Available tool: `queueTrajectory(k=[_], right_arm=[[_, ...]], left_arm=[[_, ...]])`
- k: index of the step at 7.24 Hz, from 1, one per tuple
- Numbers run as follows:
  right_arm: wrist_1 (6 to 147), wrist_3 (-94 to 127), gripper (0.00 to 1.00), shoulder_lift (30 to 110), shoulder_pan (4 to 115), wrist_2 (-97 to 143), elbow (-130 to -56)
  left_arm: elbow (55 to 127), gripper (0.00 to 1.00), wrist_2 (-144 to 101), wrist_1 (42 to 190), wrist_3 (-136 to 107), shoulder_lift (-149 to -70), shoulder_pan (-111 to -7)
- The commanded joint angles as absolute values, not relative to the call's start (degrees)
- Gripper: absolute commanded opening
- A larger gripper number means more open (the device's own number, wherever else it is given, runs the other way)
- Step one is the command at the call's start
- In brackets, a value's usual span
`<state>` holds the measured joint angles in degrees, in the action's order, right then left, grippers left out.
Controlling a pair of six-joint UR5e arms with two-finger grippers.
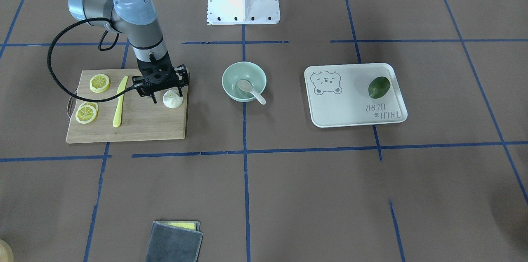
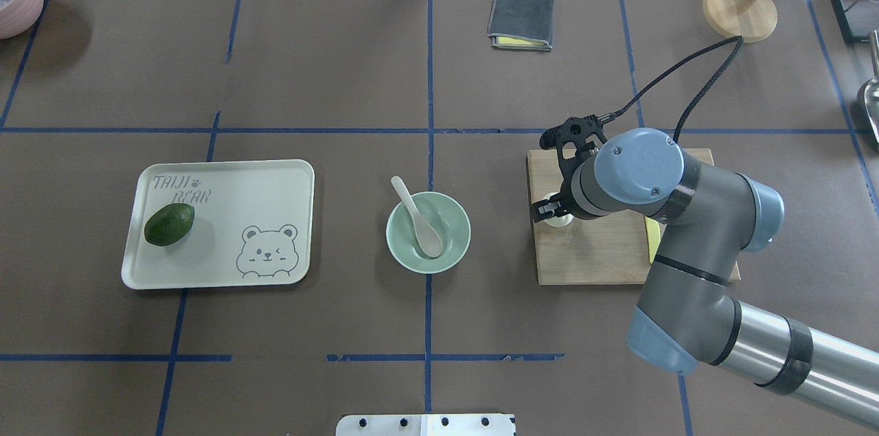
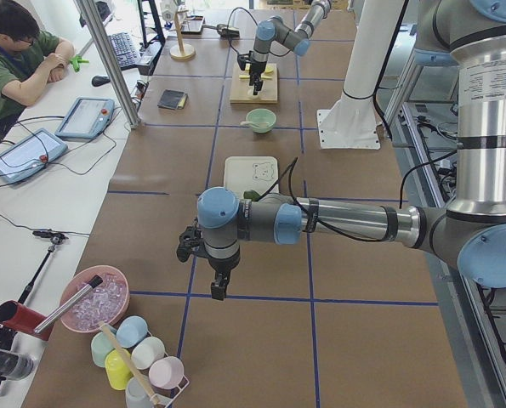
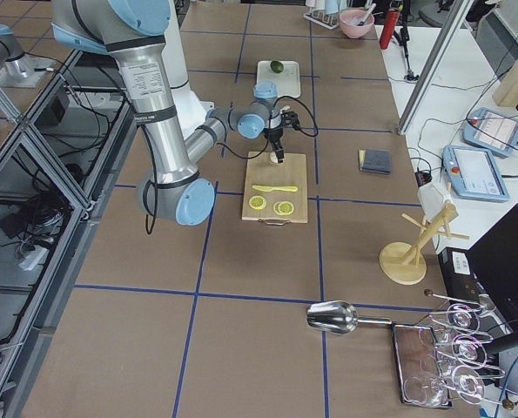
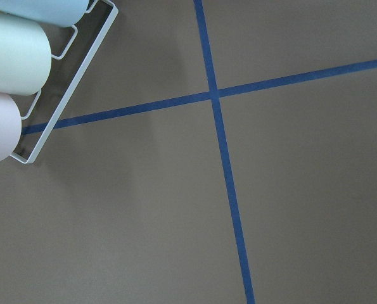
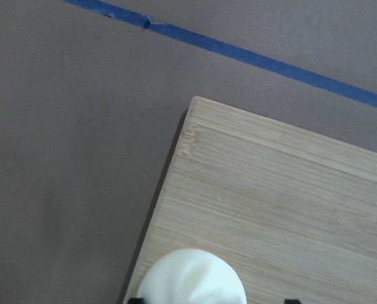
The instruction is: Put spoon and bun in bowl
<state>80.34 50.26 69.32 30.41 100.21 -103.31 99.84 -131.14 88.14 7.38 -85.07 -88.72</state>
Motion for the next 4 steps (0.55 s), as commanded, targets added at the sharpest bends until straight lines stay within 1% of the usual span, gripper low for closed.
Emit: queueTrajectory(k=[1,2,3,4], right_arm=[[80.16,50.27,0.03,69.35,30.24,100.63,-103.27],[80.24,50.27,0.00,69.26,30.23,100.63,-103.53],[80.24,50.53,0.00,68.74,30.23,100.63,-104.41],[80.85,53.93,0.00,67.95,29.80,101.50,-107.29]], left_arm=[[99.84,1.00,-131.13,88.24,7.38,-85.17,-88.68],[99.84,1.00,-131.13,88.24,7.38,-85.17,-88.68],[99.84,1.00,-131.13,88.24,7.38,-85.17,-88.68],[99.84,1.00,-131.13,88.24,7.38,-85.17,-88.68]])
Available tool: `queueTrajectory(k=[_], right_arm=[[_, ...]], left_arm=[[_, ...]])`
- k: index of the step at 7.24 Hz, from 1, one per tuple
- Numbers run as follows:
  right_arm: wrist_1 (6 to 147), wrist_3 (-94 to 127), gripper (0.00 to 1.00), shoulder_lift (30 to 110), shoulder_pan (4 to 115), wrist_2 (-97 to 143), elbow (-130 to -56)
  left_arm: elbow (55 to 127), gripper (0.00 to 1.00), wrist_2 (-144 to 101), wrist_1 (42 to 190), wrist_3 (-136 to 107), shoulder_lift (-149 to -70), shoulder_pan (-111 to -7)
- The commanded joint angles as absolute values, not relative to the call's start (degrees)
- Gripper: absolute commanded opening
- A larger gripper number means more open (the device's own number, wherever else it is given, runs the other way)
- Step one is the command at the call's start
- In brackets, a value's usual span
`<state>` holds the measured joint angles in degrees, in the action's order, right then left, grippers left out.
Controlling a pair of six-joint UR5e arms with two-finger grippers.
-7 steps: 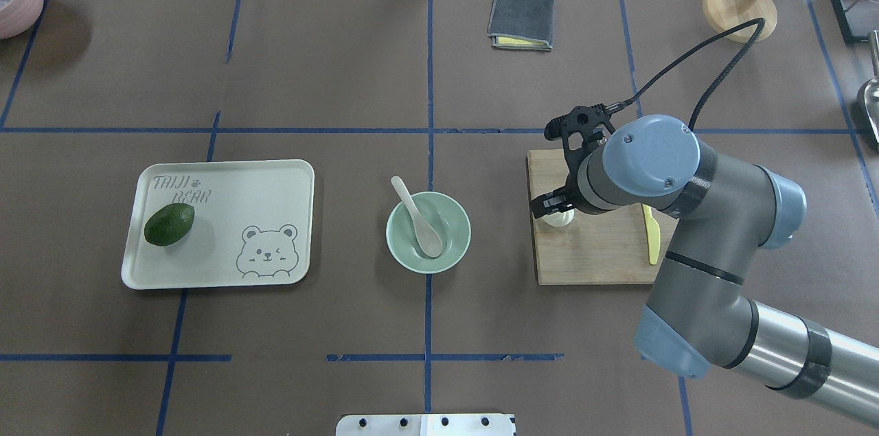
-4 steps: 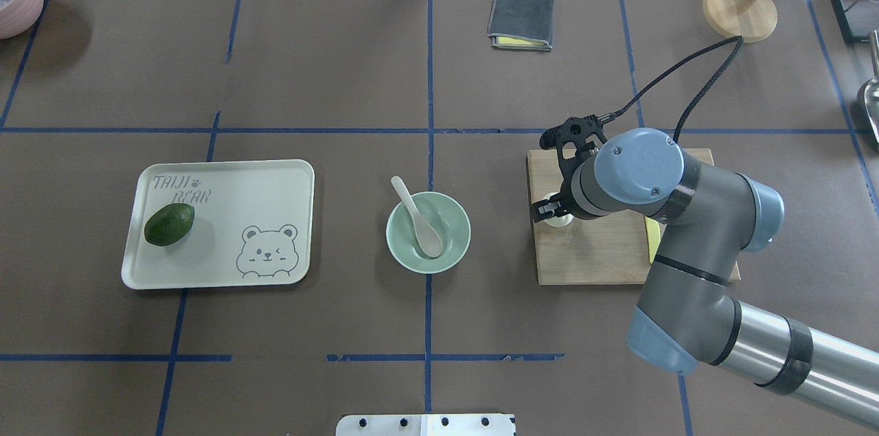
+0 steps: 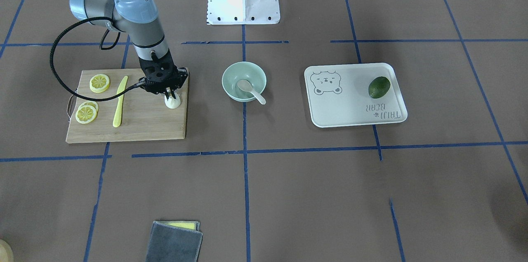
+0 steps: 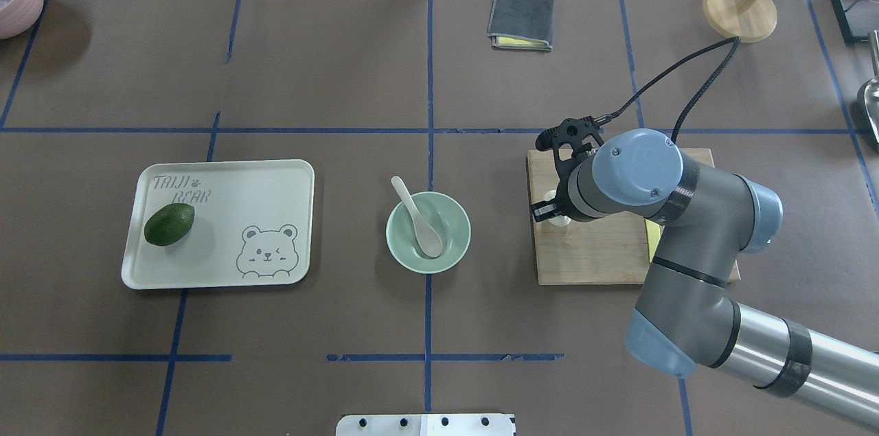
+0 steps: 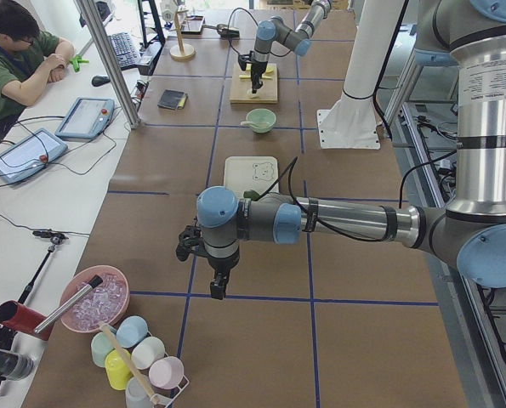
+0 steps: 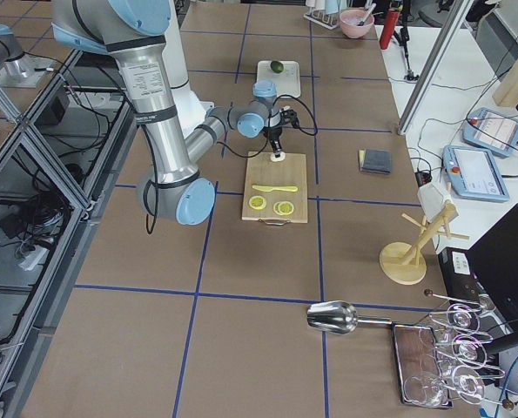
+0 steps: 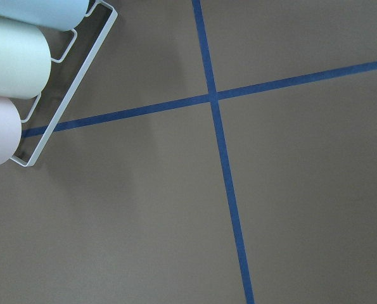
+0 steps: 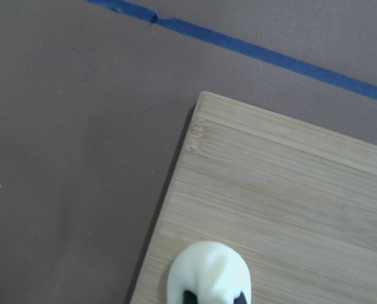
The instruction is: Put spoon and bun in bowl
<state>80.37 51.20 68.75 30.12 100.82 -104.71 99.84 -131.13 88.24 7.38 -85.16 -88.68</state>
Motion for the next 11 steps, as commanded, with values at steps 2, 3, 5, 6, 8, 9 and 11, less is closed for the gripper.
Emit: queueTrajectory(k=[2,3,5,6,8,9,11], right_arm=[[86.09,62.72,0.00,57.80,27.52,101.60,-107.32],[89.44,67.19,0.00,52.44,24.73,100.56,-106.01],[89.47,71.89,0.39,50.45,20.14,96.25,-103.54],[89.56,71.81,0.99,51.06,19.52,93.02,-103.45],[89.82,70.76,1.00,51.06,19.60,90.88,-103.71],[89.91,70.49,1.00,51.06,20.56,91.23,-104.06],[97.34,64.30,1.00,50.98,27.12,97.00,-107.82]], left_arm=[[99.76,1.00,-131.13,88.15,7.38,-85.17,-88.68],[99.67,1.00,-131.13,88.07,7.38,-85.08,-88.68],[99.67,1.00,-131.13,87.98,7.38,-85.08,-88.68],[99.67,1.00,-131.13,87.98,7.38,-85.08,-88.68],[99.49,1.00,-131.13,87.89,7.38,-84.99,-88.77],[99.41,1.00,-131.13,87.89,7.38,-84.99,-88.77],[99.14,1.00,-131.13,87.89,7.38,-84.99,-88.77]])
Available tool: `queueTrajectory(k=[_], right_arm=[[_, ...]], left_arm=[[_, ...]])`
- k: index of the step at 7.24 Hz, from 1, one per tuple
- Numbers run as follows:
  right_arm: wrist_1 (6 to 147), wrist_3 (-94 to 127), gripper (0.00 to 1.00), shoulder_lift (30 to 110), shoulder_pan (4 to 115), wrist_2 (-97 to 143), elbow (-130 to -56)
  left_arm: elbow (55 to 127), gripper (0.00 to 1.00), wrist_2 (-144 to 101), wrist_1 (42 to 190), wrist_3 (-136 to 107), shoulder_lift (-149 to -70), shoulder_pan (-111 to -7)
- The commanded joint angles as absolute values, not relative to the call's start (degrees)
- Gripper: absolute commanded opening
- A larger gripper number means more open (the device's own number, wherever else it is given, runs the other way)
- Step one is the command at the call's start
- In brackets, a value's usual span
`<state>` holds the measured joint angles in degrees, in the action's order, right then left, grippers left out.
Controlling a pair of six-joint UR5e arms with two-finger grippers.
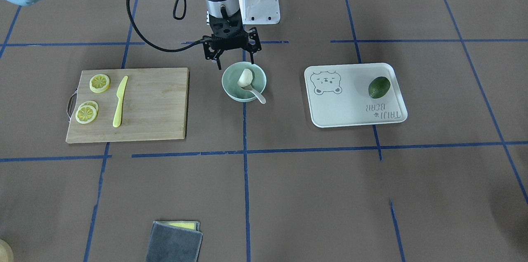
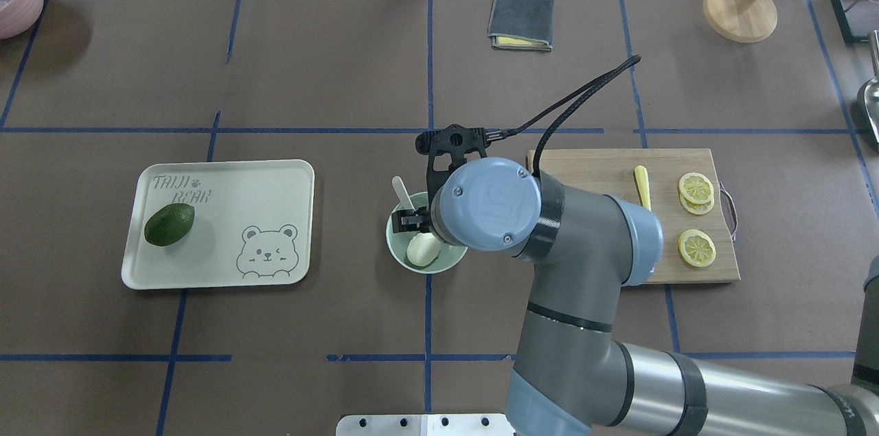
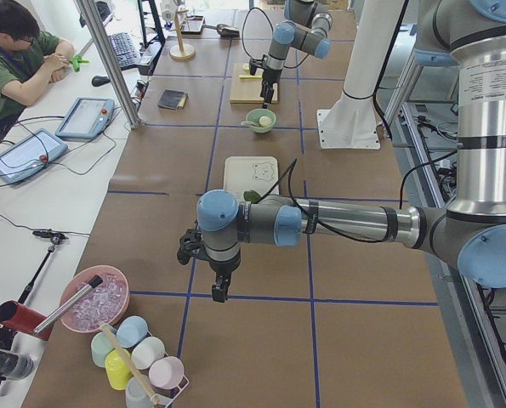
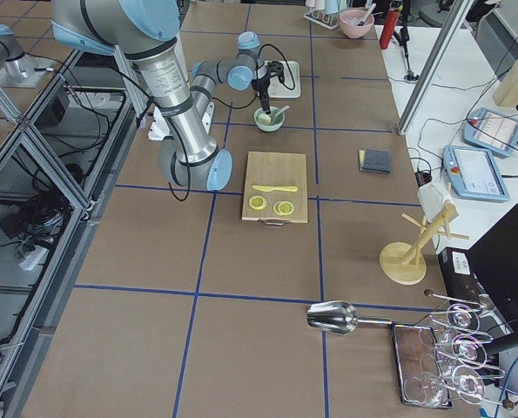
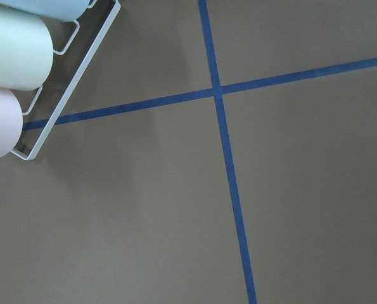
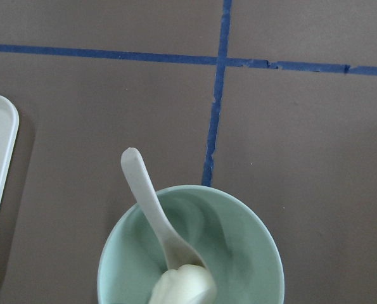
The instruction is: Put spoon and bun in bowl
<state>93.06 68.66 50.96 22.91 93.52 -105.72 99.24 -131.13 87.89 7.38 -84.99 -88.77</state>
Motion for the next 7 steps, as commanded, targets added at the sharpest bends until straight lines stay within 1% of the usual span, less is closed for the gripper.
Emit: queueTrajectory(k=[1,4,5,7], right_arm=[[98.25,57.20,1.00,52.28,33.68,102.60,-107.93],[99.13,28.50,1.00,61.93,54.68,117.03,-107.49],[99.66,16.82,1.00,65.70,61.19,121.42,-107.06],[99.67,-3.07,1.00,71.95,72.64,125.68,-103.29]], left_arm=[[99.84,1.00,-131.13,87.54,7.47,-84.12,-88.77],[99.23,1.00,-132.00,87.45,7.56,-83.85,-88.77],[99.32,1.00,-136.19,87.54,7.65,-83.67,-88.86],[100.11,1.00,-137.37,87.71,7.73,-83.85,-88.86]])
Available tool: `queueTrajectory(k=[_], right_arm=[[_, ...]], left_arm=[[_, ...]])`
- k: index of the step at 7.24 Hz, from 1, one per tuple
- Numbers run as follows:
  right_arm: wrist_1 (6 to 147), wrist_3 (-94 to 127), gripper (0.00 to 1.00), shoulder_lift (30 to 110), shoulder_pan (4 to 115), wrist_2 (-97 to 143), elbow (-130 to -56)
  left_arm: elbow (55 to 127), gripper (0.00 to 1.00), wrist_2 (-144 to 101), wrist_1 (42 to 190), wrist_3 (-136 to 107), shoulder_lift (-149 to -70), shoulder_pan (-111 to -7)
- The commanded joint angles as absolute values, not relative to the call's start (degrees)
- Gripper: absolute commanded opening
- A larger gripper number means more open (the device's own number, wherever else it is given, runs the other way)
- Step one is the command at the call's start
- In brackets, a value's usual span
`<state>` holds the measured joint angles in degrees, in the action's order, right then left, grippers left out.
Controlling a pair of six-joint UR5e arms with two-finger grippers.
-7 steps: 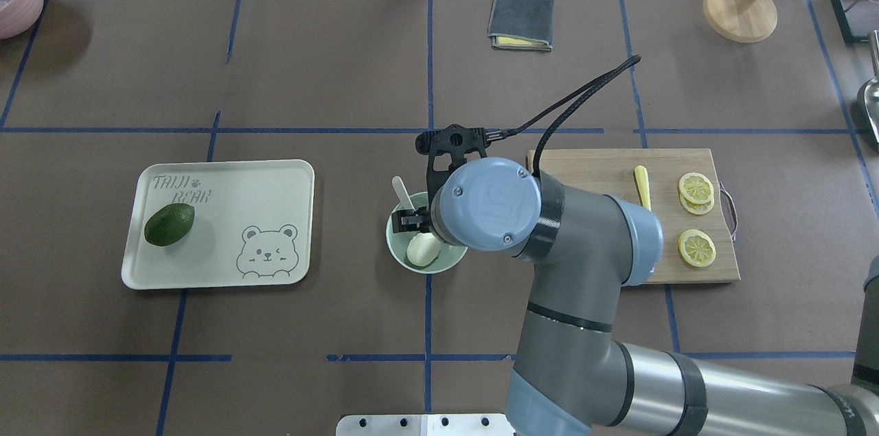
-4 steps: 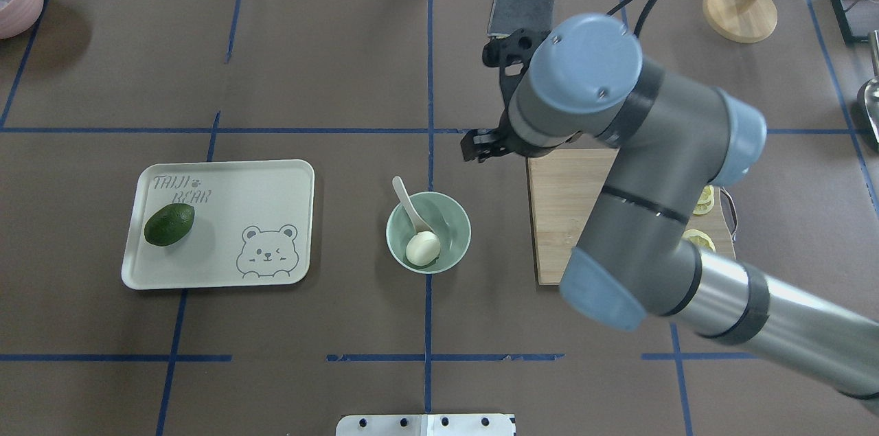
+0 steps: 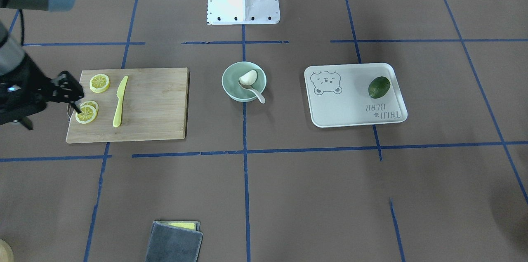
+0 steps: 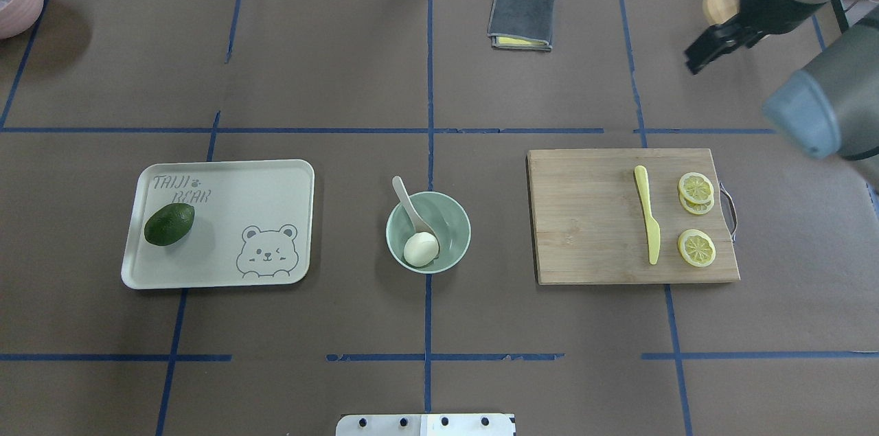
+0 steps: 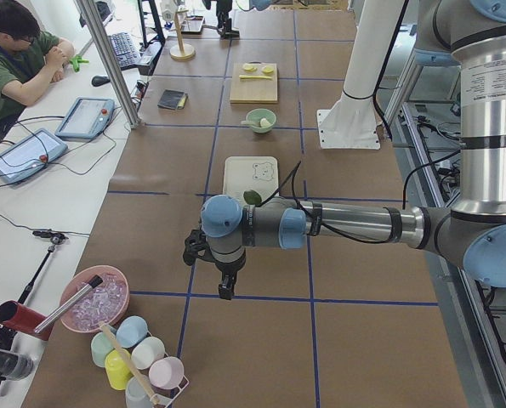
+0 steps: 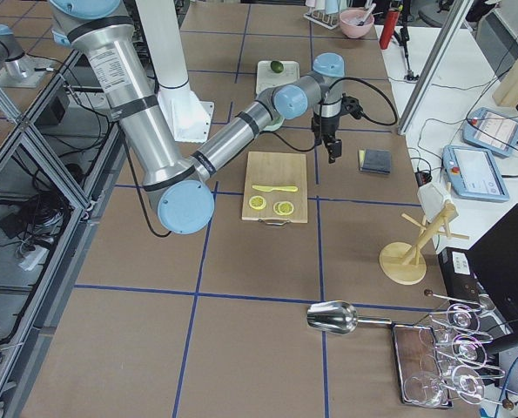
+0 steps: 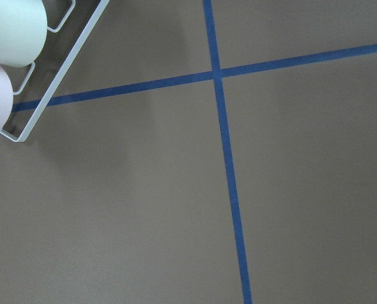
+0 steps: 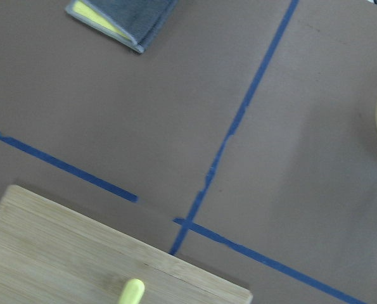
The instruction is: Put spoon and bun in bowl
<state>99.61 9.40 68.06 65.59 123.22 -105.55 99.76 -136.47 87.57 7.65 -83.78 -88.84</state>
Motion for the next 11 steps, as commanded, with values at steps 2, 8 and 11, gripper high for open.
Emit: queueTrajectory(k=[2,8,11], right_arm=[[99.06,-13.34,1.00,81.77,80.82,126.03,-101.52],[96.86,-10.63,1.00,93.16,90.88,136.67,-98.09],[96.86,-10.81,1.00,93.16,90.88,136.58,-98.00]], left_arm=[[100.02,1.00,-137.55,88.24,7.82,-84.02,-88.86],[99.94,1.00,-137.02,88.24,8.00,-83.93,-88.86],[99.67,1.00,-137.02,88.33,8.00,-83.94,-88.86]])
